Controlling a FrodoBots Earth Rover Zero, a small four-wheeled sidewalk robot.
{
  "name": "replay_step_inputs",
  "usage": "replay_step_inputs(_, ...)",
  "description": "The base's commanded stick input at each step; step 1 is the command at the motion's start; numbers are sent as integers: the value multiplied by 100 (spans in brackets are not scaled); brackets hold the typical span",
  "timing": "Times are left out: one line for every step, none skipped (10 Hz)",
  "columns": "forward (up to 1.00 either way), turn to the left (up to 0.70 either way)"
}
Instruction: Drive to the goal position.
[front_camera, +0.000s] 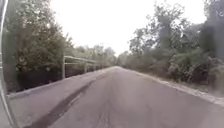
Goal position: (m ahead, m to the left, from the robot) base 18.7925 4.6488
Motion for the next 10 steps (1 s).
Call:
replay_step_inputs(70, 0)
replay_step_inputs(70, 0)
replay_step_inputs(70, 0)
replay_step_inputs(70, 0)
replay_step_inputs(70, 0)
replay_step_inputs(70, 0)
replay_step_inputs(70, 0)
replay_step_inputs(70, 0)
replay_step_inputs(70, 0)
replay_step_inputs(70, 0)
